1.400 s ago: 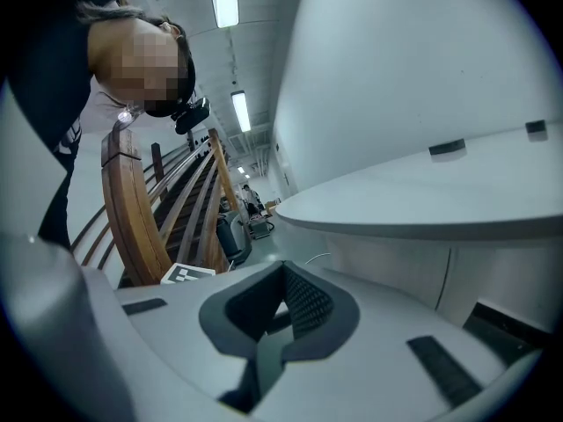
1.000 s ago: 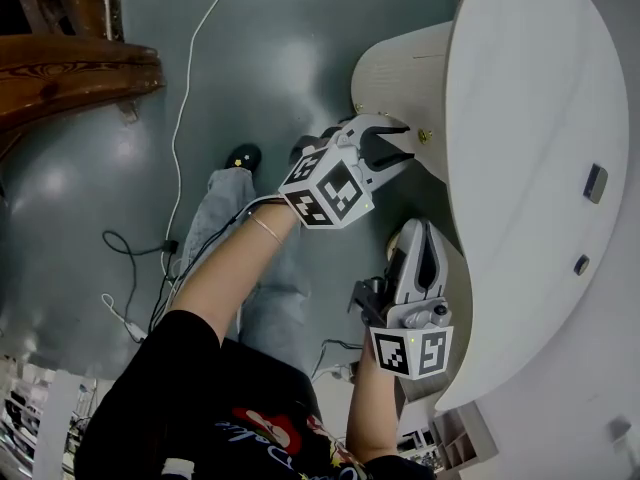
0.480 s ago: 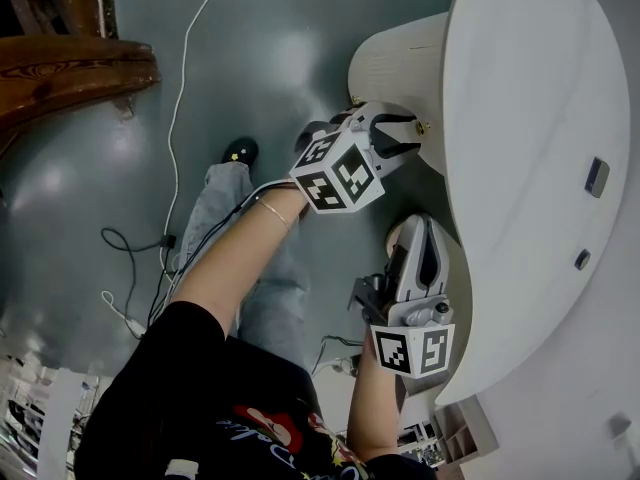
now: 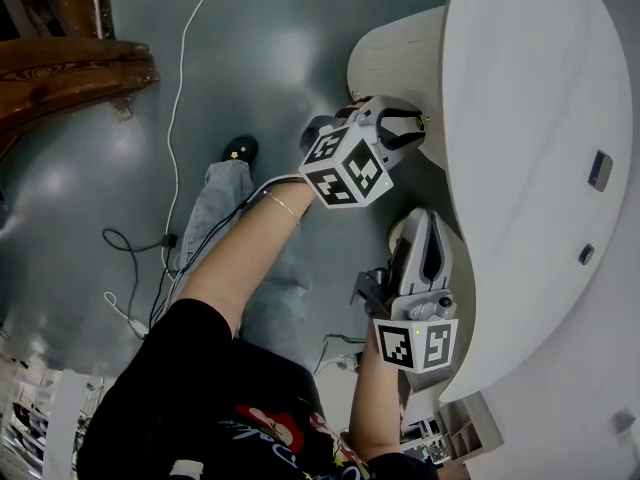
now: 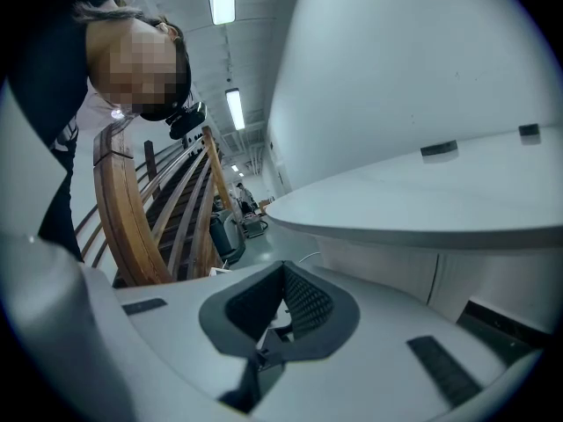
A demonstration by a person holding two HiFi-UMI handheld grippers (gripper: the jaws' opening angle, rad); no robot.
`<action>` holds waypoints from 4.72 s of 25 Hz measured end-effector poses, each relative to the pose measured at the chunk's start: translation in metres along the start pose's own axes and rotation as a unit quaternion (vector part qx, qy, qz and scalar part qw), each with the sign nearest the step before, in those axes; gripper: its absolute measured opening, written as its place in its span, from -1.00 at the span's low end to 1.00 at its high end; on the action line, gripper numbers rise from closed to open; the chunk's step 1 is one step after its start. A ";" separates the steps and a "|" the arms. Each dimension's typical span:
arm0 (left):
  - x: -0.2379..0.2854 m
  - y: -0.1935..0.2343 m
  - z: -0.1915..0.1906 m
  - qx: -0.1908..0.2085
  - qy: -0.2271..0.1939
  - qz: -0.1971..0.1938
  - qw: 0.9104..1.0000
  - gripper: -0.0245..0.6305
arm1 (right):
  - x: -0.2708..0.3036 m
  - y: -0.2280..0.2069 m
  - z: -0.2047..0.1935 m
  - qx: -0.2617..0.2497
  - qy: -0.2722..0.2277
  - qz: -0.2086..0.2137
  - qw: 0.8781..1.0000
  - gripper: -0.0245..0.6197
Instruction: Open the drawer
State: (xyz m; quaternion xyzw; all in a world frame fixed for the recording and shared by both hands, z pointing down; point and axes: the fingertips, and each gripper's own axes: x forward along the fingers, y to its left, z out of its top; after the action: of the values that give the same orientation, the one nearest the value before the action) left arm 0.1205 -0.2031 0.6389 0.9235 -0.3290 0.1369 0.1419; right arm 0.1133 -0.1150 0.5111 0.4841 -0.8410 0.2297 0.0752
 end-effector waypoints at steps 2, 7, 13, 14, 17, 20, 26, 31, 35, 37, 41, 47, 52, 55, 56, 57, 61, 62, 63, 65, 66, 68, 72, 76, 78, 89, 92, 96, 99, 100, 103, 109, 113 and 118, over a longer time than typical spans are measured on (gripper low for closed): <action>0.000 0.001 0.000 0.007 0.002 0.003 1.000 -0.60 | -0.001 0.000 0.000 0.000 0.000 -0.001 1.000 -0.92; -0.001 0.001 -0.001 0.001 0.000 0.001 1.000 -0.62 | -0.004 0.000 0.000 0.000 0.001 -0.005 1.000 -0.92; -0.007 0.002 -0.002 0.008 0.003 -0.008 1.000 -0.64 | -0.003 0.002 0.001 -0.003 0.003 -0.004 1.000 -0.92; -0.008 0.001 -0.003 0.008 0.002 -0.010 1.000 -0.64 | -0.003 0.003 0.001 -0.003 0.003 -0.004 1.000 -0.92; -0.014 0.000 -0.006 0.008 0.001 -0.014 1.000 -0.63 | -0.002 0.004 -0.002 -0.001 0.006 -0.002 1.000 -0.92; -0.018 -0.001 -0.008 0.010 0.004 -0.016 1.000 -0.63 | 0.000 0.005 -0.004 0.003 0.008 0.000 1.000 -0.92; -0.022 -0.003 -0.009 0.017 0.010 -0.016 1.000 -0.63 | 0.003 0.009 -0.003 0.000 0.010 0.006 1.000 -0.92; -0.026 -0.003 -0.010 0.016 0.013 -0.012 1.000 -0.63 | 0.005 0.011 -0.001 -0.002 0.011 0.007 1.000 -0.92; -0.031 -0.004 -0.012 0.020 0.017 -0.014 1.000 -0.63 | 0.005 0.013 0.000 -0.002 0.010 0.007 1.000 -0.92; -0.033 -0.004 -0.014 0.021 0.018 -0.015 1.000 -0.63 | 0.006 0.016 -0.001 -0.002 0.010 0.008 1.000 -0.92; -0.038 -0.005 -0.016 0.018 0.017 -0.015 1.000 -0.63 | 0.008 0.019 0.000 -0.002 0.009 0.009 1.000 -0.92; -0.046 -0.006 -0.018 0.019 0.019 -0.013 1.000 -0.63 | 0.007 0.023 0.002 -0.005 0.009 0.011 1.000 -0.92; -0.051 -0.008 -0.020 0.020 0.021 -0.012 1.000 -0.63 | 0.008 0.026 0.004 -0.007 0.008 0.016 1.000 -0.92; -0.055 -0.008 -0.022 0.021 0.022 -0.011 0.999 -0.63 | 0.007 0.029 0.003 -0.008 0.007 0.018 1.000 -0.92; -0.056 -0.008 -0.023 0.021 0.023 -0.011 0.999 -0.63 | 0.007 0.030 0.003 -0.009 0.007 0.018 1.000 -0.92; -0.058 -0.008 -0.024 0.021 0.023 -0.011 0.999 -0.63 | 0.007 0.031 0.003 -0.009 0.007 0.018 1.000 -0.92; -0.062 -0.009 -0.026 0.018 0.024 -0.011 0.999 -0.63 | 0.005 0.032 0.004 -0.010 0.007 0.018 1.000 -0.92; -0.063 -0.009 -0.026 0.017 0.024 -0.011 1.000 -0.63 | 0.005 0.032 0.005 -0.010 0.006 0.018 1.000 -0.92; -0.064 -0.009 -0.027 0.016 0.024 -0.010 1.000 -0.63 | 0.005 0.033 0.005 -0.010 0.006 0.019 1.000 -0.92; -0.067 -0.009 -0.028 0.015 0.024 -0.009 1.000 -0.63 | 0.004 0.034 0.005 -0.011 0.005 0.019 1.000 -0.92; -0.068 -0.009 -0.028 0.015 0.024 -0.009 1.000 -0.63 | 0.004 0.035 0.006 -0.011 0.004 0.020 1.000 -0.92; -0.070 -0.010 -0.029 0.014 0.024 -0.008 1.000 -0.63 | 0.004 0.035 0.006 -0.012 0.005 0.020 1.000 -0.92; -0.075 -0.011 -0.032 0.013 0.026 -0.008 1.000 -0.63 | 0.003 0.036 0.008 -0.015 0.005 0.020 1.000 -0.92; -0.080 -0.012 -0.034 0.015 0.029 -0.009 0.999 -0.63 | 0.003 0.039 0.011 -0.019 0.002 0.023 1.000 -0.92; -0.083 -0.012 -0.035 0.016 0.031 -0.009 0.999 -0.63 | 0.002 0.041 0.012 -0.020 0.001 0.026 0.999 -0.92; -0.097 -0.015 -0.040 0.013 0.035 0.001 0.999 -0.63 | -0.009 0.044 0.019 -0.017 -0.008 0.028 0.999 -0.92; -0.100 -0.017 -0.042 0.013 0.037 -0.001 0.999 -0.63 | -0.011 0.046 0.018 -0.015 -0.009 0.028 0.999 -0.92; -0.105 -0.016 -0.043 0.014 0.039 -0.002 0.999 -0.63 | -0.012 0.049 0.021 -0.015 -0.011 0.029 0.999 -0.92; -0.108 -0.016 -0.044 0.012 0.040 0.000 0.999 -0.63 | -0.013 0.047 0.024 -0.016 -0.014 0.027 0.999 -0.92; -0.109 -0.016 -0.045 0.011 0.040 0.000 0.999 -0.63 | -0.013 0.046 0.025 -0.016 -0.014 0.027 0.999 -0.92; -0.112 -0.017 -0.046 0.010 0.042 0.001 0.999 -0.63 | -0.014 0.045 0.027 -0.016 -0.016 0.027 0.999 -0.92; -0.117 -0.018 -0.048 0.010 0.045 0.005 0.999 -0.63 | -0.015 0.045 0.031 -0.017 -0.017 0.030 0.999 -0.92; -0.122 -0.019 -0.050 0.006 0.045 0.008 0.999 -0.63 | -0.016 0.045 0.033 -0.016 -0.018 0.030 0.999 -0.92; -0.127 -0.020 -0.052 0.006 0.043 0.009 0.999 -0.63 | -0.017 0.048 0.034 -0.019 -0.019 0.032 0.999 -0.92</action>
State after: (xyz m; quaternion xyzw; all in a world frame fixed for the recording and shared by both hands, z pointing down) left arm 0.0302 -0.0975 0.6397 0.9146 -0.3301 0.1802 0.1490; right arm 0.0851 -0.0968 0.4600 0.4597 -0.8613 0.2073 0.0612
